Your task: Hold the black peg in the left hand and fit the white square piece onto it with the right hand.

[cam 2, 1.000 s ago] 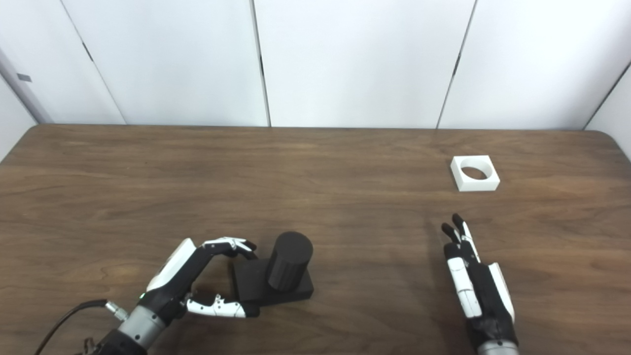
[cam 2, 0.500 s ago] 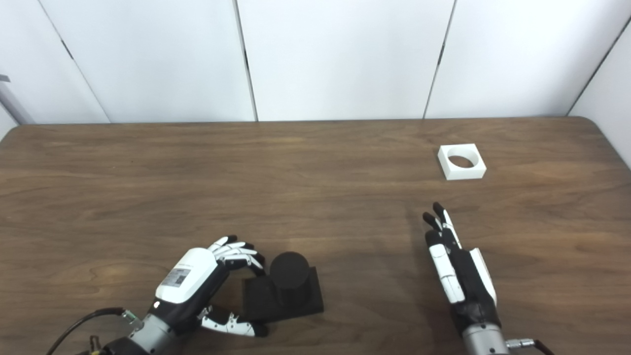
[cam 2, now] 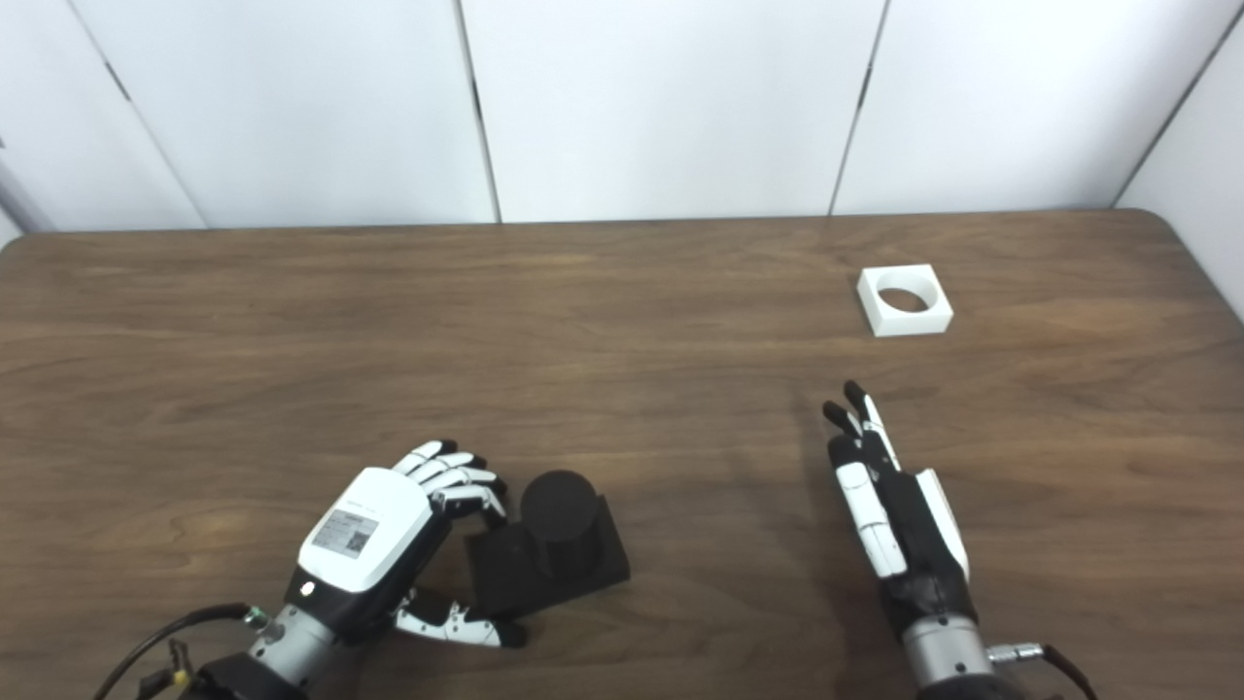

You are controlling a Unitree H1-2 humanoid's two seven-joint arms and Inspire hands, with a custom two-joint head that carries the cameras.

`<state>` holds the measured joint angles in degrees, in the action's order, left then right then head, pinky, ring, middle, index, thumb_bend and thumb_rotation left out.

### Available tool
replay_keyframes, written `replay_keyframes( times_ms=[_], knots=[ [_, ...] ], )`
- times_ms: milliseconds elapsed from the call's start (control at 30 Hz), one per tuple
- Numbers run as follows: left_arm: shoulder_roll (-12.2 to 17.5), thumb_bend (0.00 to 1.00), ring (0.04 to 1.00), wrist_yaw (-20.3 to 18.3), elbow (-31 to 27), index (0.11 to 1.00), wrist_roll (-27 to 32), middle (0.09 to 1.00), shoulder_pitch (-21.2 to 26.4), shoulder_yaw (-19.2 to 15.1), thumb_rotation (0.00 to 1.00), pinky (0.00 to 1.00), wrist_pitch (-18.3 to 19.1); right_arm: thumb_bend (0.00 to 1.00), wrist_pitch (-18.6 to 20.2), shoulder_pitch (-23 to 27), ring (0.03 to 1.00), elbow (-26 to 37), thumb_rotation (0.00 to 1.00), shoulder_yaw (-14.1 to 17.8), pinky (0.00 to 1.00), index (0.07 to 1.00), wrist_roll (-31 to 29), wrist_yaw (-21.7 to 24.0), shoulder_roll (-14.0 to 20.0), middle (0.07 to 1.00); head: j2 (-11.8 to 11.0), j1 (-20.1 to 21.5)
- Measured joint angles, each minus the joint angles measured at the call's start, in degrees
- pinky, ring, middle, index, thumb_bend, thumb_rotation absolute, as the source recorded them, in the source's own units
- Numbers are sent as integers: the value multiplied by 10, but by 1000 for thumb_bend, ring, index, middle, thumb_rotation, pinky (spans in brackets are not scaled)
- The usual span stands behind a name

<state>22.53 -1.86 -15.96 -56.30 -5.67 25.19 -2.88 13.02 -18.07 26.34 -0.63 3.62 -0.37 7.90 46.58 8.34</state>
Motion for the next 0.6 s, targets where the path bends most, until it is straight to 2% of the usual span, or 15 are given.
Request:
replay_keyframes(
  times_ms=[67, 133, 200, 267, 367, 467, 567, 600],
  knots=[
    [0, 521, 829, 0, 0, 486, 2, 751, 0, -2, 47, 880, 0, 570, 4, 1, 1000, 3, 977, 2, 1000, 1000, -5, 2, 1, 962, -1, 22],
    [0, 521, 828, -2, 0, 486, 8, 750, 0, -4, 47, 861, -1, 535, 27, 3, 976, 22, 859, 1, 992, 981, 6, 7, 5, 945, -1, 22],
    [1, 521, 821, -5, 0, 486, 14, 748, -1, -6, 47, 846, -3, 555, 51, 16, 956, 41, 752, -3, 950, 965, 43, 16, 19, 947, -4, 41],
    [2, 521, 816, -7, 1, 486, 19, 748, 0, -8, 48, 839, -5, 601, 87, 43, 945, 54, 591, -9, 921, 949, 81, 43, 59, 946, -5, 50],
    [3, 521, 813, -13, 0, 486, 28, 749, -1, -12, 48, 841, -6, 696, 130, 106, 975, 55, 499, -7, 947, 941, 138, 95, 136, 962, -10, 76],
    [3, 521, 808, -15, 0, 486, 34, 746, -1, -14, 49, 839, -10, 776, 140, 160, 998, 55, 387, 3, 947, 930, 205, 164, 187, 983, -12, 82],
    [3, 522, 804, -17, 0, 486, 35, 744, -1, -16, 49, 835, -15, 850, 141, 219, 1000, 36, 286, 5, 896, 902, 250, 234, 222, 982, -21, 94],
    [3, 522, 803, -18, 0, 486, 36, 743, -1, -16, 49, 835, -15, 878, 141, 233, 1000, 25, 256, 6, 888, 889, 260, 245, 228, 978, -22, 93]
  ],
)
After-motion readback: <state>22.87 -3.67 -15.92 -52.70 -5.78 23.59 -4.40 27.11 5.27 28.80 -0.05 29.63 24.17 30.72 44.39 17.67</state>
